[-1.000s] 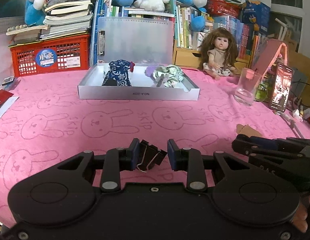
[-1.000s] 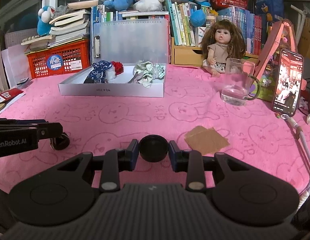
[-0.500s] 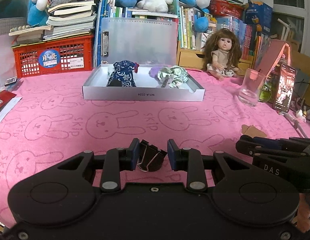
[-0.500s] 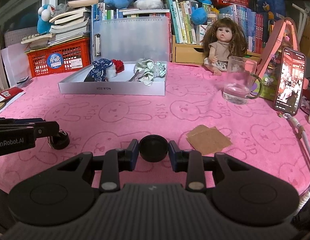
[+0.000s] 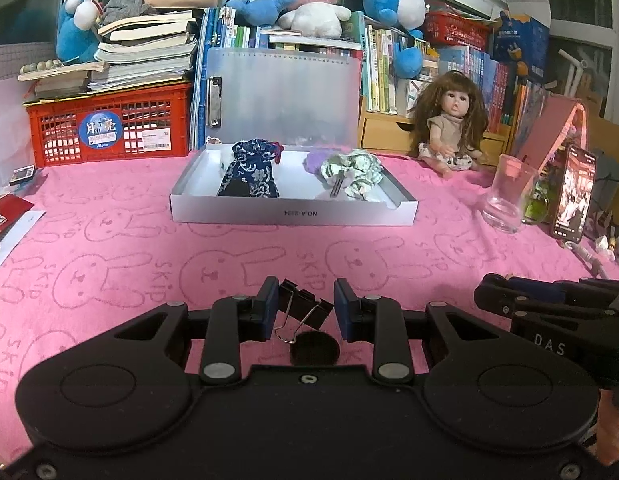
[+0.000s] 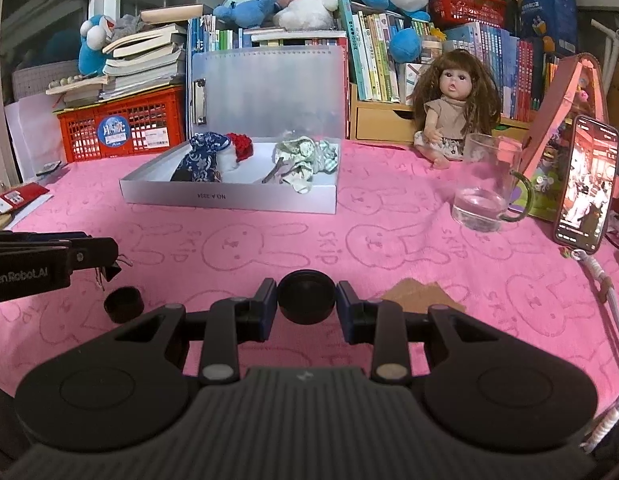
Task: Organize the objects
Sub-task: 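Carry binder clip in left tool while right tool carries black disc to box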
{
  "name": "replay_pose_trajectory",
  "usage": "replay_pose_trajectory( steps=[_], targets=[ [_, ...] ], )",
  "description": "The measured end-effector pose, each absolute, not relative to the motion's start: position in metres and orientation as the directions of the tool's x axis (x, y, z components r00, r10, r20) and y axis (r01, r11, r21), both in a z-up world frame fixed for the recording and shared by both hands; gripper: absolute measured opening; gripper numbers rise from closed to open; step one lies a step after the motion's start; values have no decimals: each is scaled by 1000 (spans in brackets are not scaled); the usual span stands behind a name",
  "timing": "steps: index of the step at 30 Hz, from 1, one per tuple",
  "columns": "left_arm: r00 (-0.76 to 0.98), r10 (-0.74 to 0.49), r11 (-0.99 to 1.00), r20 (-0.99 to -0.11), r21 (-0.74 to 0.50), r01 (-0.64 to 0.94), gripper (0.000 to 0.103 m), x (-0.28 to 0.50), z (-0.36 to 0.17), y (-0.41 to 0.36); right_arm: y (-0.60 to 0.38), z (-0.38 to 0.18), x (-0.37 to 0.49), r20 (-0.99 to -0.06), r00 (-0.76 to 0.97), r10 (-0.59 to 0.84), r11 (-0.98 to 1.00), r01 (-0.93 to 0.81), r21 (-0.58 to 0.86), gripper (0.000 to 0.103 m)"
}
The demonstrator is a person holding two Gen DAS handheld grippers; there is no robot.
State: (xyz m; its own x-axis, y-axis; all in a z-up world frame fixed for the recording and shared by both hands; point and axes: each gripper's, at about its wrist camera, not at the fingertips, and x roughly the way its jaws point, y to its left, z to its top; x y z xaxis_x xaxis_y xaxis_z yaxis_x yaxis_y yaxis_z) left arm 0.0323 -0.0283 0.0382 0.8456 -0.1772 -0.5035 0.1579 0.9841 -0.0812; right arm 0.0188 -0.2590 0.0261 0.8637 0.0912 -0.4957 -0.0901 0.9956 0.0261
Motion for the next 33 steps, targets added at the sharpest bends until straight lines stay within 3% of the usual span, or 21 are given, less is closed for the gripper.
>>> replay_pose_trajectory(
  steps=[33],
  targets=[
    [858, -124, 992, -498, -90, 91, 28, 169, 74, -11, -254, 61, 132, -489, 860, 145, 989, -113, 94, 37]
  ],
)
